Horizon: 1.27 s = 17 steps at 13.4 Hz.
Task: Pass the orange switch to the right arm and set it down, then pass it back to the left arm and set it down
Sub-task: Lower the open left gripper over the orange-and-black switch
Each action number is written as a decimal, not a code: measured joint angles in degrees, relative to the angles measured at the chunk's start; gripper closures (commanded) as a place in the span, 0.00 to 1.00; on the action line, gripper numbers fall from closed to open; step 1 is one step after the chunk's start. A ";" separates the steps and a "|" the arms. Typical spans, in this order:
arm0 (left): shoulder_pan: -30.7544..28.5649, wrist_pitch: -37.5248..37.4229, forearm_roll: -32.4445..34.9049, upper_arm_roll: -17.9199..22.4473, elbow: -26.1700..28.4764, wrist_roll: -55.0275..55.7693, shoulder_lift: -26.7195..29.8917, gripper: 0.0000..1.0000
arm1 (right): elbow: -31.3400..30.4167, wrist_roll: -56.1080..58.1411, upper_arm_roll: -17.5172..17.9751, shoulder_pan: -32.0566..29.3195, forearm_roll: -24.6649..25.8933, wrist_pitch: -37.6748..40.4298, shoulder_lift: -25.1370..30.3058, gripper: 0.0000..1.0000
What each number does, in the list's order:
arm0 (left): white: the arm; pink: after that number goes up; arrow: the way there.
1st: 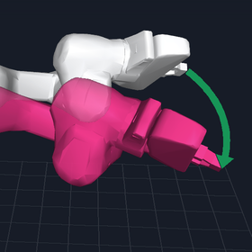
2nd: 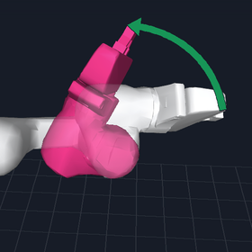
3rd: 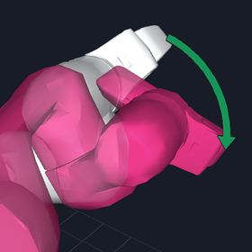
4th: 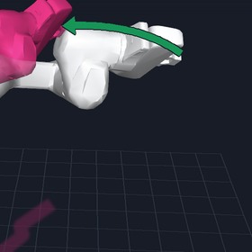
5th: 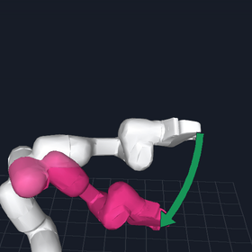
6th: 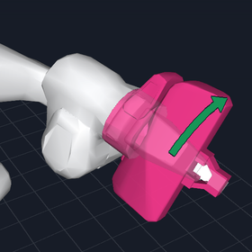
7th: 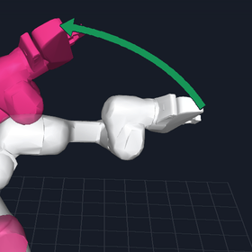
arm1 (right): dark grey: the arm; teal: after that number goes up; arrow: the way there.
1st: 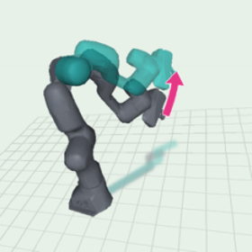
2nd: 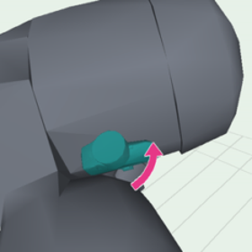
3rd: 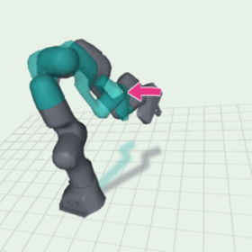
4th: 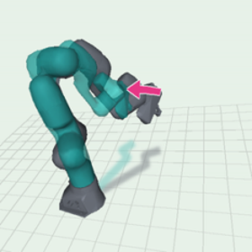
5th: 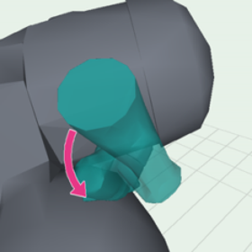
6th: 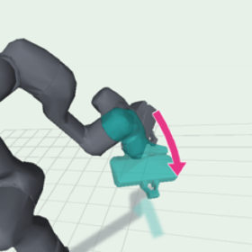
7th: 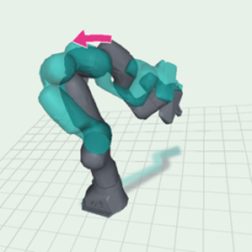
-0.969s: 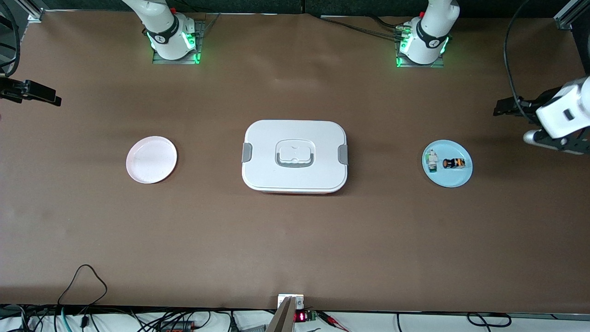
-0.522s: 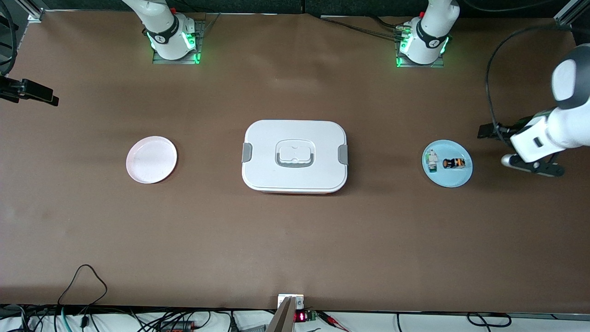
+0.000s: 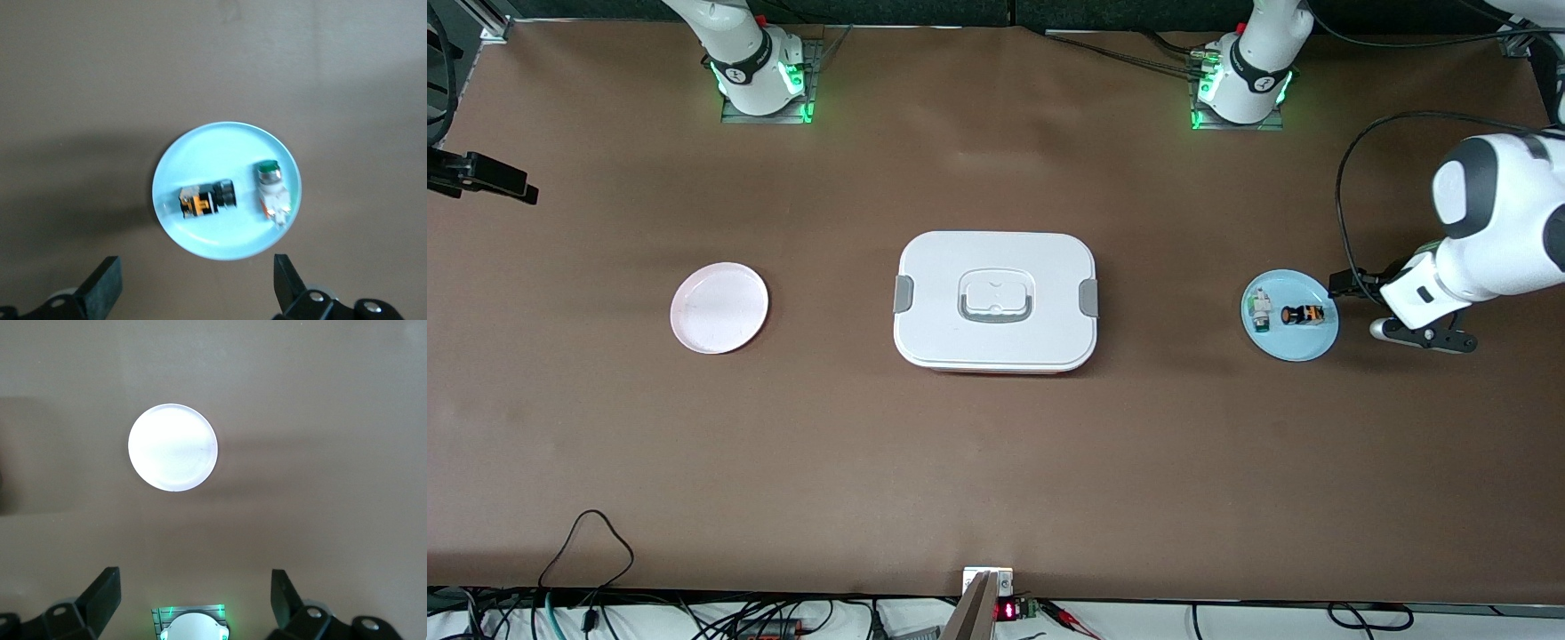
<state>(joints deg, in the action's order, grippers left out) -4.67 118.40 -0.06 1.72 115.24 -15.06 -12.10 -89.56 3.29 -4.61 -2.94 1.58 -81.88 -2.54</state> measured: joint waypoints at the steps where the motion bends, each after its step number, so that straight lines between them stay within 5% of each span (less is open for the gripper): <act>1: -0.34 2.35 0.00 0.01 1.96 0.02 -0.12 0.00 | 0.00 -0.01 0.00 -0.01 0.00 0.01 -0.05 0.00; 8: -2.13 17.56 -0.02 -0.31 11.65 8.00 -2.42 0.00 | 0.14 0.00 -0.09 -0.63 0.01 0.02 -1.45 0.00; 17: -1.96 20.95 -0.02 -1.89 13.16 11.47 -5.65 0.00 | 1.94 0.06 -0.09 -0.62 0.00 0.02 -1.44 0.00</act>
<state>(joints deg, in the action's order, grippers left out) -6.63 139.36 -0.07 -0.16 128.40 -3.59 -17.74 -87.62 3.35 -4.69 -3.56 1.58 -81.87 -3.99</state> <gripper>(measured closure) 0.000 0.000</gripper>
